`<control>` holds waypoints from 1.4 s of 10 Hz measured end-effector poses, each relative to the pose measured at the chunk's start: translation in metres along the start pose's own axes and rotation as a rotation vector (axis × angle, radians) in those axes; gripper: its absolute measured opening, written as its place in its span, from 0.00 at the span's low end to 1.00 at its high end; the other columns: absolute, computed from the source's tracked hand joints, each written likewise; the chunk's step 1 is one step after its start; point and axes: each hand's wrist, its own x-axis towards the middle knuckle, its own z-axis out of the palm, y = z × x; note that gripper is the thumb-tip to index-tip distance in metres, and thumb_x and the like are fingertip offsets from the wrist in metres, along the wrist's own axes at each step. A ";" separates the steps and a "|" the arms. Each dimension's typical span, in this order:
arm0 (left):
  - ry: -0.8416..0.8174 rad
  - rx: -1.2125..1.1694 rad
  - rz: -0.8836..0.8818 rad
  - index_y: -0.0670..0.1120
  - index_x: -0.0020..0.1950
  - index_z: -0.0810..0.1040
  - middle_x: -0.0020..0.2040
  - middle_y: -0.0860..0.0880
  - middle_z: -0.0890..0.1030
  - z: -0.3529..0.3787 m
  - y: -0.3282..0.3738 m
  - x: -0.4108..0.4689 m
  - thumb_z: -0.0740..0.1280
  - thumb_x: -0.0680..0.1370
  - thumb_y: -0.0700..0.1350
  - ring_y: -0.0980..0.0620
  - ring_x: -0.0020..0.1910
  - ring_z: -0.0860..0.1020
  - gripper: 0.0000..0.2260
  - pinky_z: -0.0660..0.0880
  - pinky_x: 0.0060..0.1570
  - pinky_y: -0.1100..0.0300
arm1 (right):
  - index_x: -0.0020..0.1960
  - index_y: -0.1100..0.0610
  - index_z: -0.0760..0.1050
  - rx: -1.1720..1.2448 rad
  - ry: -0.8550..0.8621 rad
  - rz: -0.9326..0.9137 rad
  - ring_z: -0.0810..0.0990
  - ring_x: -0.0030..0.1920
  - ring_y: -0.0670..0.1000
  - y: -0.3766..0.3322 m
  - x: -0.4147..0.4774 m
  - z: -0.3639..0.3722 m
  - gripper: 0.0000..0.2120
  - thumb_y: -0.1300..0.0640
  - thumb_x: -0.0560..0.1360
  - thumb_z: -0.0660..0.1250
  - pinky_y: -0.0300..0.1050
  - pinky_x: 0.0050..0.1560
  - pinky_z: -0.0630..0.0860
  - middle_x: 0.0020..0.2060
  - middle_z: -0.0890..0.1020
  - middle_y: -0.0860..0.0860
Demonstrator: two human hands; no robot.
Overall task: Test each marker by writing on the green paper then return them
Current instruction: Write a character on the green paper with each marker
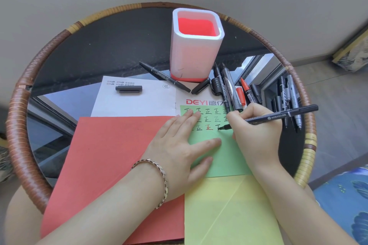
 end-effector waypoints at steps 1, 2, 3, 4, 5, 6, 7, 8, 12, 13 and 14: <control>0.003 -0.001 0.000 0.58 0.56 0.79 0.63 0.38 0.74 0.000 0.000 0.000 0.57 0.72 0.55 0.40 0.64 0.72 0.17 0.57 0.63 0.53 | 0.25 0.64 0.61 0.001 -0.009 -0.009 0.64 0.26 0.51 0.000 0.000 -0.001 0.14 0.64 0.63 0.65 0.40 0.29 0.62 0.24 0.70 0.69; 0.003 -0.004 0.000 0.58 0.56 0.79 0.63 0.38 0.74 0.000 0.000 0.000 0.56 0.72 0.55 0.40 0.64 0.72 0.17 0.57 0.63 0.53 | 0.25 0.63 0.61 0.002 -0.017 -0.006 0.65 0.26 0.51 0.002 -0.001 0.000 0.13 0.62 0.61 0.64 0.40 0.30 0.62 0.22 0.69 0.66; 0.005 0.003 0.001 0.58 0.56 0.79 0.63 0.38 0.74 0.000 0.000 0.000 0.56 0.72 0.55 0.40 0.64 0.72 0.17 0.57 0.63 0.53 | 0.26 0.65 0.61 -0.014 0.028 -0.011 0.63 0.27 0.50 0.004 0.001 -0.001 0.14 0.66 0.63 0.65 0.39 0.28 0.60 0.22 0.66 0.59; 0.010 0.004 0.007 0.58 0.56 0.79 0.64 0.38 0.74 0.000 0.000 0.000 0.56 0.72 0.55 0.40 0.64 0.72 0.17 0.57 0.64 0.53 | 0.26 0.66 0.60 -0.030 0.068 -0.010 0.62 0.26 0.49 0.007 0.002 -0.004 0.13 0.69 0.64 0.64 0.37 0.26 0.58 0.20 0.62 0.51; 0.014 0.006 0.008 0.58 0.56 0.79 0.64 0.39 0.74 0.001 -0.001 0.000 0.57 0.72 0.55 0.40 0.64 0.71 0.17 0.57 0.64 0.53 | 0.27 0.67 0.61 0.006 0.081 -0.007 0.63 0.26 0.50 0.005 0.003 -0.004 0.14 0.69 0.65 0.64 0.38 0.27 0.60 0.22 0.65 0.57; 0.021 0.017 0.017 0.58 0.57 0.79 0.63 0.38 0.74 0.001 -0.001 0.000 0.56 0.72 0.55 0.40 0.64 0.72 0.17 0.58 0.63 0.53 | 0.27 0.61 0.65 0.062 0.115 -0.028 0.66 0.26 0.47 0.005 0.003 -0.006 0.16 0.64 0.69 0.67 0.36 0.29 0.64 0.21 0.70 0.51; 0.024 0.026 0.018 0.58 0.57 0.79 0.63 0.38 0.74 0.002 -0.001 0.000 0.56 0.72 0.55 0.40 0.64 0.72 0.17 0.58 0.63 0.53 | 0.30 0.54 0.66 0.127 0.102 -0.037 0.67 0.23 0.42 0.006 0.003 -0.006 0.16 0.60 0.71 0.69 0.33 0.28 0.64 0.20 0.71 0.44; 0.022 0.039 0.025 0.57 0.56 0.79 0.63 0.38 0.75 0.002 -0.002 0.000 0.57 0.72 0.54 0.39 0.63 0.72 0.17 0.58 0.63 0.52 | 0.32 0.53 0.68 0.187 -0.012 -0.040 0.71 0.26 0.38 0.002 0.005 -0.010 0.13 0.58 0.70 0.71 0.29 0.30 0.66 0.23 0.75 0.40; 0.085 0.189 0.059 0.49 0.41 0.79 0.59 0.36 0.77 0.010 0.011 0.011 0.55 0.71 0.52 0.37 0.59 0.75 0.15 0.70 0.56 0.41 | 0.43 0.49 0.71 -0.315 -0.160 -0.381 0.75 0.39 0.41 0.002 0.015 -0.083 0.05 0.56 0.75 0.65 0.27 0.41 0.69 0.37 0.77 0.45; 0.121 0.172 0.075 0.50 0.44 0.78 0.61 0.37 0.76 0.013 0.010 0.009 0.55 0.72 0.52 0.38 0.61 0.74 0.13 0.67 0.57 0.40 | 0.51 0.60 0.78 -0.653 -0.148 -0.559 0.77 0.48 0.55 0.019 0.033 -0.093 0.11 0.69 0.70 0.69 0.45 0.50 0.72 0.44 0.81 0.55; 0.117 0.195 0.081 0.57 0.54 0.72 0.62 0.38 0.76 0.014 0.007 0.010 0.54 0.73 0.54 0.39 0.62 0.74 0.12 0.65 0.58 0.41 | 0.52 0.61 0.79 -0.903 -0.106 -0.603 0.78 0.48 0.61 0.033 0.044 -0.085 0.20 0.77 0.64 0.67 0.52 0.47 0.73 0.43 0.82 0.57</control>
